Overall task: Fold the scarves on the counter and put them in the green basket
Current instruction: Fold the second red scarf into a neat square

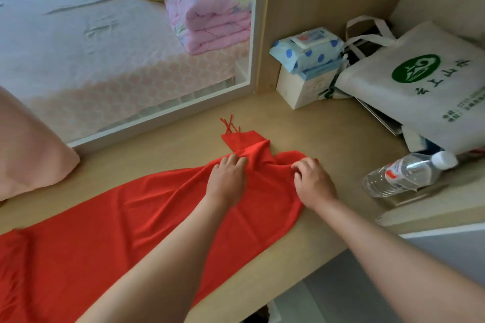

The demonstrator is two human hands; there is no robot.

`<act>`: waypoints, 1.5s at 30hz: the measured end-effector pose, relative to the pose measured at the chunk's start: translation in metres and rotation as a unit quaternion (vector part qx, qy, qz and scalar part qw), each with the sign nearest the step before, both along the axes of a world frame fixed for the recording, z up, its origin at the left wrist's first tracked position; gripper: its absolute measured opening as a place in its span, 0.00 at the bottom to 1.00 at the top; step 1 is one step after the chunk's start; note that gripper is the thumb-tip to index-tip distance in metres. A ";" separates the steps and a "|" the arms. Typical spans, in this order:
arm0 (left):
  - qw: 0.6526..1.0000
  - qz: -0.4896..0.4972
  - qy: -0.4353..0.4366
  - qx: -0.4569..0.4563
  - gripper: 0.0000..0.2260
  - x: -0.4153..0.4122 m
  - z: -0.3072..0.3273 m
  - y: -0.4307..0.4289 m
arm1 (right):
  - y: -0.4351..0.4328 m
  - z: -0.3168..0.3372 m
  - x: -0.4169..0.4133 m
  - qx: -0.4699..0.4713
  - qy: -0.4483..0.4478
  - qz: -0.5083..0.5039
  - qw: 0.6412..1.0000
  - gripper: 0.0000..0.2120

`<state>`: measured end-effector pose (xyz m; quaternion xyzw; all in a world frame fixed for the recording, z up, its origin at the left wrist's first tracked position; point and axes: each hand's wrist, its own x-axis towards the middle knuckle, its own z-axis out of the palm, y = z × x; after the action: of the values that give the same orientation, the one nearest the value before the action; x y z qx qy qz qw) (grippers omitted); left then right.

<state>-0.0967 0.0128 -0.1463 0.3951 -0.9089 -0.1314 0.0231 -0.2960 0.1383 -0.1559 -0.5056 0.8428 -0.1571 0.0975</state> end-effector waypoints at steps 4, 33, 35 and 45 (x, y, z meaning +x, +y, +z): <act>0.997 -0.056 -0.047 0.026 0.26 -0.043 -0.005 -0.008 | -0.021 -0.007 -0.030 0.067 -0.056 0.000 0.996 0.24; 0.970 -0.002 0.224 0.095 0.11 0.141 0.082 0.000 | -0.054 0.081 0.178 -0.050 -0.402 0.033 0.914 0.13; 0.968 0.022 0.236 0.086 0.12 0.184 0.080 0.002 | -0.054 0.087 0.218 -0.027 -0.397 0.061 0.916 0.10; 0.967 0.045 -0.062 0.244 0.18 0.361 0.035 0.020 | -0.042 0.062 0.353 0.231 -0.335 0.169 0.897 0.13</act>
<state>0.2641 0.0331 -0.1110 0.4362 -0.8304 -0.3234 -0.1247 0.0569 0.0958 -0.0942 -0.5210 0.6746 -0.0990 0.5135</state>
